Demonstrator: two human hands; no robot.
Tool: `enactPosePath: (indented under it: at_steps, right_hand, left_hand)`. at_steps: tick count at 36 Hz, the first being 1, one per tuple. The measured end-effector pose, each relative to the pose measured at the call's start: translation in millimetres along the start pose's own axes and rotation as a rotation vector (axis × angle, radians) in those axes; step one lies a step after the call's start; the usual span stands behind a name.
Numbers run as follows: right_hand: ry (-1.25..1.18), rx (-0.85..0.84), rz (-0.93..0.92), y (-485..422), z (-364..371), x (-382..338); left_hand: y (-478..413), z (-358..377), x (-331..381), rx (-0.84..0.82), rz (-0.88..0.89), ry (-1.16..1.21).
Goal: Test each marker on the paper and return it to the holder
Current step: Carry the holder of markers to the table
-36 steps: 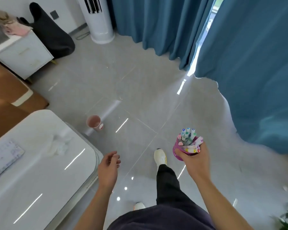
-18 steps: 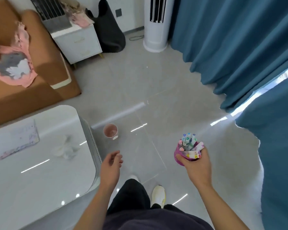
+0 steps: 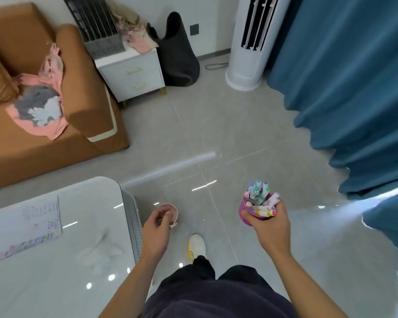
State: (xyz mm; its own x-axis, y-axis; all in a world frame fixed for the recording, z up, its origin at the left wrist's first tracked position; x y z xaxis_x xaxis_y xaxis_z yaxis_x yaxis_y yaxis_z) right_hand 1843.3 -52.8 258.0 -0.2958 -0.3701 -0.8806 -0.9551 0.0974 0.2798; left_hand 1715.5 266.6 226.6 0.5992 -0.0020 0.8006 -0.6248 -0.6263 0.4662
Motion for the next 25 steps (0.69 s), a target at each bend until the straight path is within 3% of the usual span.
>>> enactPosePath:
  at_steps: [14, 25]
  right_hand:
    - [0.068, -0.175, -0.077, -142, 92, -92]
    - [0.229, -0.521, -0.226, -258, 202, -169]
  left_hand:
    - [-110, 6, 66, 0.069, -0.090, 0.082]
    - [-162, -4, 94, 0.416, -0.193, 0.266]
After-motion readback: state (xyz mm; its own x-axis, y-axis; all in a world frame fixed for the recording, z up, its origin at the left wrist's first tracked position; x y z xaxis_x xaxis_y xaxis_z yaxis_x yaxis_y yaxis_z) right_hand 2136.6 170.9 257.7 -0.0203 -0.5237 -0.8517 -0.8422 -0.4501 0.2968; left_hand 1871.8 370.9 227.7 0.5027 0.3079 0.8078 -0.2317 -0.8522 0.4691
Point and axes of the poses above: each hand's wrist, its own y-axis away from the middle knuckle, its own z-axis out of the palm, x = y × z, the point moved 7 cm from there along -y, towards the middle knuckle, and after that the axes turned 3 degrees about -y, right-handed, at the moved point
